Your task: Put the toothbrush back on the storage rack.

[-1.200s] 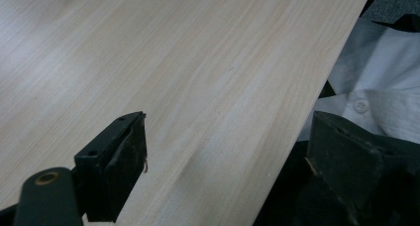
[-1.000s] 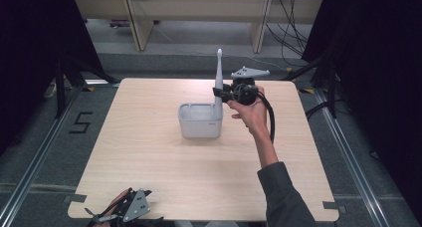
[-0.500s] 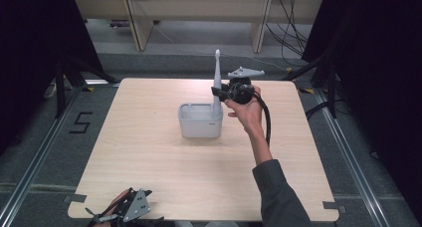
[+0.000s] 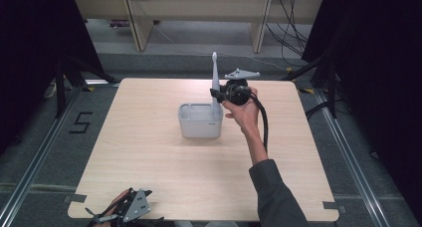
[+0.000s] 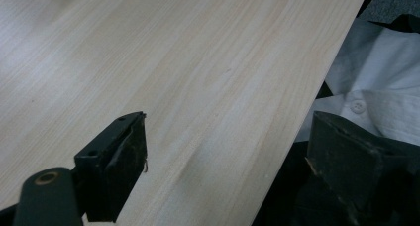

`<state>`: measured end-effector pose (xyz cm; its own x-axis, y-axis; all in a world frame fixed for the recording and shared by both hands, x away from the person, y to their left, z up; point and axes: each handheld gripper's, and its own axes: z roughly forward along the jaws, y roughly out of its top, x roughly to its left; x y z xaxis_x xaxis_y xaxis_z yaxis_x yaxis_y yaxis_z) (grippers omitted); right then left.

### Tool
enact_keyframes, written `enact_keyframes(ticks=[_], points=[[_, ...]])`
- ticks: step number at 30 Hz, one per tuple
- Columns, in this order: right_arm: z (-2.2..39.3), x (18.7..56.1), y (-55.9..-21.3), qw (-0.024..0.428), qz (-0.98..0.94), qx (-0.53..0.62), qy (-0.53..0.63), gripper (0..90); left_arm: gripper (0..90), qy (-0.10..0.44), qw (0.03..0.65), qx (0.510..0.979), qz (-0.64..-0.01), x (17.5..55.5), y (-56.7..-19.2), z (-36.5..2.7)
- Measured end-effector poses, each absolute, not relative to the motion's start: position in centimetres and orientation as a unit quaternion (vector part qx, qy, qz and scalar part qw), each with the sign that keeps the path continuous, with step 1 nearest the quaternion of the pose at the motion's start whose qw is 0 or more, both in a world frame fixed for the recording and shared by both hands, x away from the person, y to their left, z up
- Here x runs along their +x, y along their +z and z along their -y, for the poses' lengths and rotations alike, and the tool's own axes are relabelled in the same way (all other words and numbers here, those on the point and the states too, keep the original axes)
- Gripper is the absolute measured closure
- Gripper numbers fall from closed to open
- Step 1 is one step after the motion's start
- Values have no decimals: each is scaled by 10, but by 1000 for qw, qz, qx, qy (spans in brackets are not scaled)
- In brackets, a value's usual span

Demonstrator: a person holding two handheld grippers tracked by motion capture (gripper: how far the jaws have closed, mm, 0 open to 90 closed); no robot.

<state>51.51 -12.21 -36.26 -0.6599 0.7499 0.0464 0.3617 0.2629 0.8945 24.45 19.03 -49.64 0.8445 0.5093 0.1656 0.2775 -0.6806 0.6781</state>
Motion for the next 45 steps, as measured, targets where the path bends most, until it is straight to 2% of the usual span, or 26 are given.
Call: enact_keyframes(ticks=[19,22,30,31,45], points=[[126,516,-386,189,-772,387,468,665,152,176,337,898,-221,244,-497,-189],[127,517,-389,200,-777,379,461,665,152,182,325,903,-215,245,-496,-190],[124,516,-397,189,-784,382,450,666,152,175,335,899,-221,244,-498,-189],[125,517,-398,203,-789,372,445,666,152,180,329,901,-218,244,-498,-189],[122,517,-410,201,-796,378,429,667,152,174,334,899,-221,244,-498,-189]])
